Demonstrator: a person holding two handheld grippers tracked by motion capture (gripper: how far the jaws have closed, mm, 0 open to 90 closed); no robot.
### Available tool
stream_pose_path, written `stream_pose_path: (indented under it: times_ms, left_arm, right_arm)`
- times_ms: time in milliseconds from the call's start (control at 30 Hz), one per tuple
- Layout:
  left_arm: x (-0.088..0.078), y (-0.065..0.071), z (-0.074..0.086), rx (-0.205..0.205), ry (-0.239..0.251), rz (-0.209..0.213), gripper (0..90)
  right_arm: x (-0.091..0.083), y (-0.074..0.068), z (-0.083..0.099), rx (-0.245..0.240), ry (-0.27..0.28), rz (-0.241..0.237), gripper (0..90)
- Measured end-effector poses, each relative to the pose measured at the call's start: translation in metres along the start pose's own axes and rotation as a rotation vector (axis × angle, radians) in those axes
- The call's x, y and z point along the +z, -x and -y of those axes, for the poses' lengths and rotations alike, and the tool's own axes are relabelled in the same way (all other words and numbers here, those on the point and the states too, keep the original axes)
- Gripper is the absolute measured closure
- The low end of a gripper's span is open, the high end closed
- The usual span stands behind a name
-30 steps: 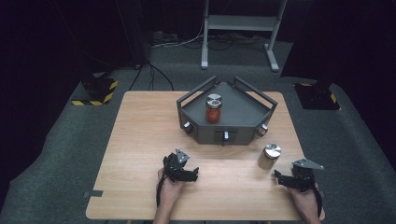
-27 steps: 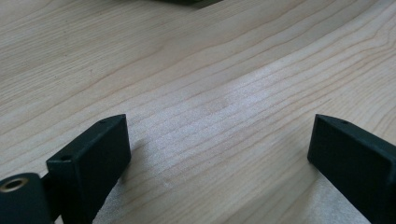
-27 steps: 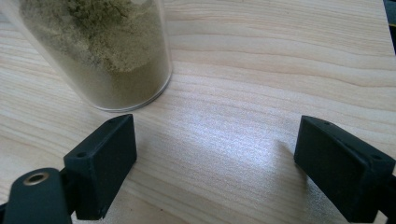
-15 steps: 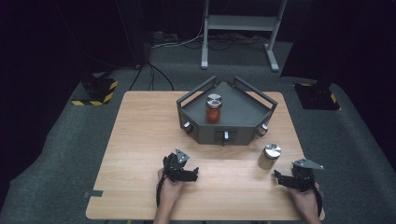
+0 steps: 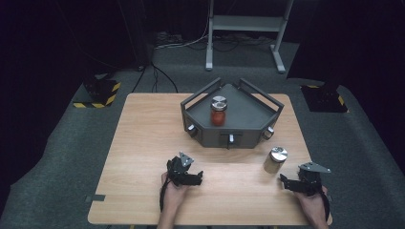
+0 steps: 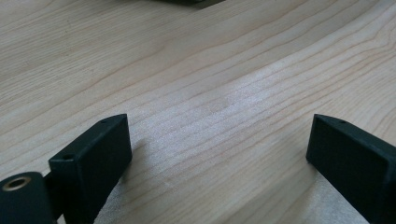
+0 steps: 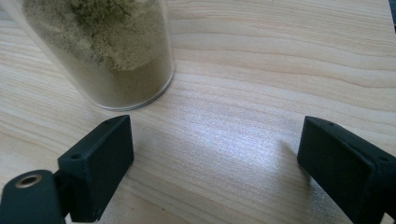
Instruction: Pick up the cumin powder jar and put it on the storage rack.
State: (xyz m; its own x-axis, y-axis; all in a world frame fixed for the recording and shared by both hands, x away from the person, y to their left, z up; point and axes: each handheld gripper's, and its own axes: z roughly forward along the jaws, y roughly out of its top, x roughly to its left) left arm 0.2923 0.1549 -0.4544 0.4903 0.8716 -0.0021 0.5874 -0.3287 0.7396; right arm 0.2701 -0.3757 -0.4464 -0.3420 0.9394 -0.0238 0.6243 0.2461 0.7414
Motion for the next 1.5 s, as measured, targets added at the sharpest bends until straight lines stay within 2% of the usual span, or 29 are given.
stream_pose_path:
  times_ms: [267,567,1500]
  left_arm:
    - [0.0,0.0,0.0,0.0,0.0,0.0,6.8]
    - [0.0,0.0,0.0,0.0,0.0,-0.001,6.9]
    - [0.0,0.0,0.0,-0.002,0.001,-0.001,7.0]
  right_arm:
    - [-0.001,0.003,0.001,0.009,0.004,-0.014,8.7]
    - [-0.006,0.005,0.008,-0.02,0.02,-0.044,8.6]
    - [-0.004,-0.004,0.008,-0.066,0.045,-0.127,10.4]
